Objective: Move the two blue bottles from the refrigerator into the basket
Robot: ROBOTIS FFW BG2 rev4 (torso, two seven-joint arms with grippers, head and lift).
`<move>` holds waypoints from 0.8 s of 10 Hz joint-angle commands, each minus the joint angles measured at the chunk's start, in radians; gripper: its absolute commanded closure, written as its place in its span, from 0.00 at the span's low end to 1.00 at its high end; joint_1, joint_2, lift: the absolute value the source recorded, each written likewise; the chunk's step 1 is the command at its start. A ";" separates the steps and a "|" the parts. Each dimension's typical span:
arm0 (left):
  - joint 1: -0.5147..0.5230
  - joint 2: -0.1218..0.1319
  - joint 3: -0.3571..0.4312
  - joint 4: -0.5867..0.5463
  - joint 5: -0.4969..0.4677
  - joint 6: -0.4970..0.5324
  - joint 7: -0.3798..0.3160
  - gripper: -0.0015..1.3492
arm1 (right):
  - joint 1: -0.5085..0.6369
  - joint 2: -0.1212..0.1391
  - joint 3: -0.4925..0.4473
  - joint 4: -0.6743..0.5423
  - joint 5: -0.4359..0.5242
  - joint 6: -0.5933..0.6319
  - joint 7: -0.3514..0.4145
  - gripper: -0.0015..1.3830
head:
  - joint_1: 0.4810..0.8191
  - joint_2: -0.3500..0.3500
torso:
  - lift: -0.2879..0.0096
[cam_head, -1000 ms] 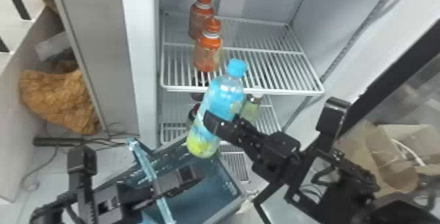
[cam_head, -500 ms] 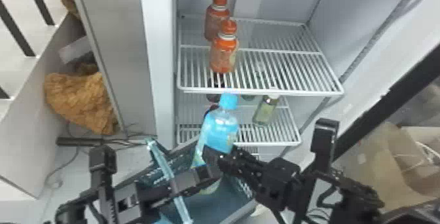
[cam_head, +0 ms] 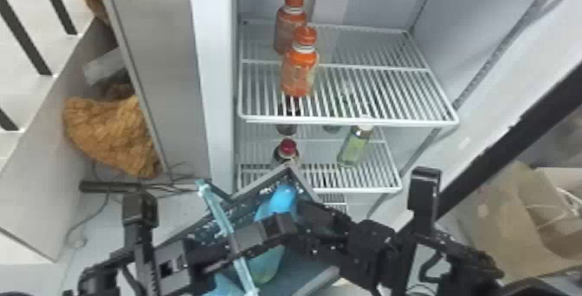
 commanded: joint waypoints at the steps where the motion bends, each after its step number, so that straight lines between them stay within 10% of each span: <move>1: 0.000 0.000 0.000 0.000 0.000 0.000 0.000 0.89 | 0.000 0.003 -0.010 -0.003 0.001 0.000 0.005 0.12 | 0.63 0.26 | 0.93; 8: 0.010 0.000 0.000 0.000 -0.004 0.005 0.002 0.89 | 0.133 0.029 -0.110 0.201 -0.021 -0.648 0.027 0.13 | 0.63 0.13 | 0.93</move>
